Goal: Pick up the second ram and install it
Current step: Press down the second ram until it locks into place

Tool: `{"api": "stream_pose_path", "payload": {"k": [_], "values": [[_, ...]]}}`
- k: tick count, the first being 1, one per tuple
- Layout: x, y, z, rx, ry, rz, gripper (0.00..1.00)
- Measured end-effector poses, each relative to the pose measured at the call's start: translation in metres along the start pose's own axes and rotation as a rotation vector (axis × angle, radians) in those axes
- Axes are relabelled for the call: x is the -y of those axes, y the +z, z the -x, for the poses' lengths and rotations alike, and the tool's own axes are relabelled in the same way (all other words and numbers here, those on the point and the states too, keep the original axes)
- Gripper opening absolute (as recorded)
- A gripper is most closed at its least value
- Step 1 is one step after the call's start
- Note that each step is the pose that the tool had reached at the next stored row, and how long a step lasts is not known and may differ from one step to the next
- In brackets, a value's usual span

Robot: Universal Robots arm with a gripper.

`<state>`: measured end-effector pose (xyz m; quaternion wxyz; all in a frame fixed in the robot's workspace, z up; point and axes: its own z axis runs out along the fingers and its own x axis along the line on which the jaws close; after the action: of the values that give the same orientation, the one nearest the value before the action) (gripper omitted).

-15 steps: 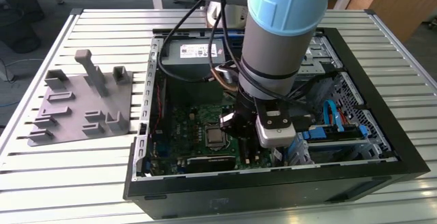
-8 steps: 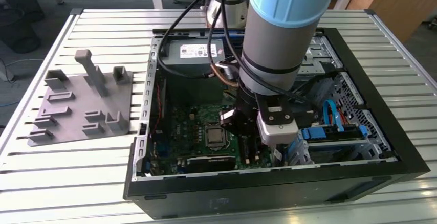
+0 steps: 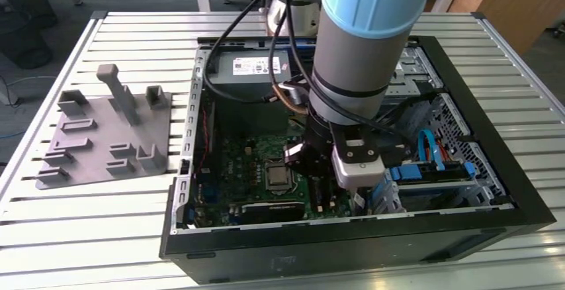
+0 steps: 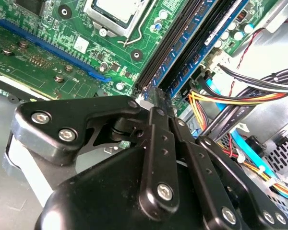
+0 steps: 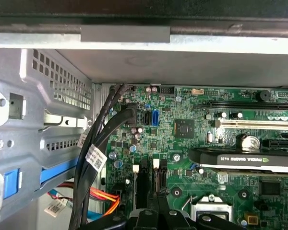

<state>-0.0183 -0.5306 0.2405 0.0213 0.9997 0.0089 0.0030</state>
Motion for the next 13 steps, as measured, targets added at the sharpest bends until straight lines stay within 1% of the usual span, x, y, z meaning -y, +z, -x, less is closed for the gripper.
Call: {"api": "stream_pose_path", "payload": {"k": [3, 5, 7, 8, 13], "values": [[0.0002, 0.0037, 0.0, 0.0001, 0.0, 0.0004, 0.1], [0.0003, 0.0079, -0.0001, 0.0003, 0.0, 0.0004, 0.1], [0.0004, 0.0098, -0.0001, 0.0004, 0.0, 0.0006, 0.1], [0.0005, 0.0121, -0.0001, 0.0006, 0.0, 0.001, 0.1], [0.0006, 0.0145, -0.0001, 0.0006, 0.0, 0.0016, 0.1]]}}
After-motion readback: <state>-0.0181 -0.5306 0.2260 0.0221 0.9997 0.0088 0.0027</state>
